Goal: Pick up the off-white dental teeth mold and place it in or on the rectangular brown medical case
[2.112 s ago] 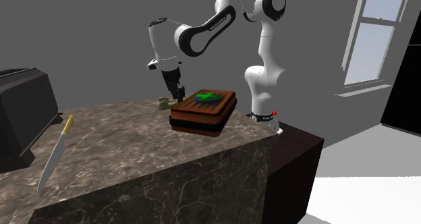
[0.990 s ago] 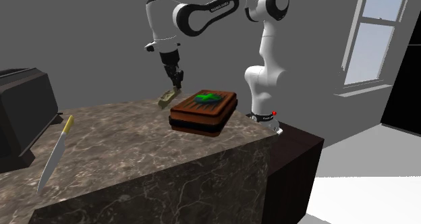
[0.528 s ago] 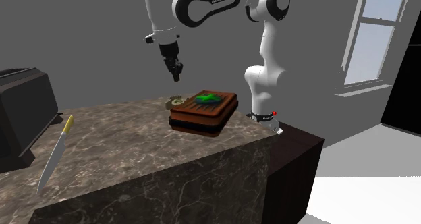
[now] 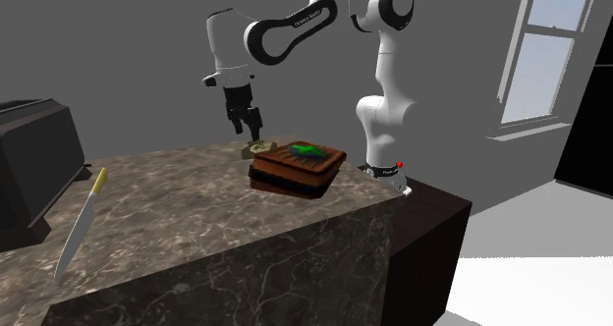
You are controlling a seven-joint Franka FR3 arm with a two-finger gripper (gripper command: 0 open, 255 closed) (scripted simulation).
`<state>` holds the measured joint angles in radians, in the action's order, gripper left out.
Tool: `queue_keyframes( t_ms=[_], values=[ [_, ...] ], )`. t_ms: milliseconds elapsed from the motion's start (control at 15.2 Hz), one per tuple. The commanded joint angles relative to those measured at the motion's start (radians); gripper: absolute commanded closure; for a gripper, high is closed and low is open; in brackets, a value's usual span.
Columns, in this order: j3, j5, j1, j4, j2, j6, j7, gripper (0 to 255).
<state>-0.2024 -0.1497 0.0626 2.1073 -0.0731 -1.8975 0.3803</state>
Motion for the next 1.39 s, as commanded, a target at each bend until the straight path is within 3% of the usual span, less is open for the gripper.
queue_keyframes(
  t_ms=[0,528,990,1056,1320],
  values=[
    [-0.006,0.044,-0.002,0.001,0.046,-0.069,0.054,0],
    [-0.01,0.045,0.004,0.074,0.075,-0.171,0.056,0],
    [-0.01,0.045,0.004,0.073,0.075,-0.171,0.056,0],
    [-0.01,0.045,0.004,0.073,0.075,-0.171,0.056,255],
    [-0.009,0.044,0.003,0.075,0.073,-0.17,0.054,255]
  ],
)
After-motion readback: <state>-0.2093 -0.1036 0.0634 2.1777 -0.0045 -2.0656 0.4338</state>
